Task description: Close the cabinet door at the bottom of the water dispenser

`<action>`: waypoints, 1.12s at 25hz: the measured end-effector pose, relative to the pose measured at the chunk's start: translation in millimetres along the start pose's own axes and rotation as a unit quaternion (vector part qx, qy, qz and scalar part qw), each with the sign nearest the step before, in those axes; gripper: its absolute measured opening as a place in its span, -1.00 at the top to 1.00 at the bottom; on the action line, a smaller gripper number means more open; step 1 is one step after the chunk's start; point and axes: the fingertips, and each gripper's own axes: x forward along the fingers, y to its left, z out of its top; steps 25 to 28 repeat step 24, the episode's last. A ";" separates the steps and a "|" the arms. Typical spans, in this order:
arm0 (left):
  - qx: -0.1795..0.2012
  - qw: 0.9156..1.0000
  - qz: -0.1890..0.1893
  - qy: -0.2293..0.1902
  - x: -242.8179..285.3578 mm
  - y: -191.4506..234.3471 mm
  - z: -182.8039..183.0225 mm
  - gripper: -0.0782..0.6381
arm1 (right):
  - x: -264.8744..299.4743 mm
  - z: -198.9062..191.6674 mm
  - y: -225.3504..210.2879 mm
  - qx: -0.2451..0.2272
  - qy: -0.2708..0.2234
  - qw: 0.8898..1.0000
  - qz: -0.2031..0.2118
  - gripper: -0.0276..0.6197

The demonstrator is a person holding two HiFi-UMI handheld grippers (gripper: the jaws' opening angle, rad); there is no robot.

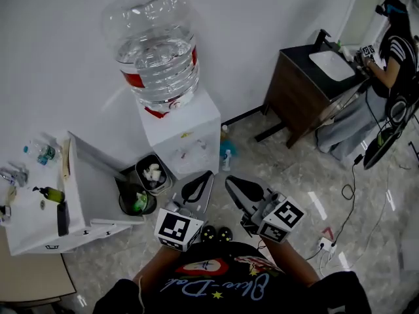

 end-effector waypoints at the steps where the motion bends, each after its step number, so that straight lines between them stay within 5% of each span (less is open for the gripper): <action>1: -0.004 1.000 0.001 -0.001 -2.7 -0.6 -0.8 0.79 | -1.1 -2.6 1.6 -0.003 0.006 1.000 0.000 0.87; 10: -0.040 0.999 -0.002 0.024 -12.4 -9.0 -18.9 0.79 | -9.5 -10.3 5.2 0.016 0.011 1.000 -0.002 0.87; 28: -0.030 0.999 -0.018 0.015 -5.7 1.9 -14.6 0.79 | 7.0 -1.9 12.6 -0.015 -0.003 0.999 0.033 0.87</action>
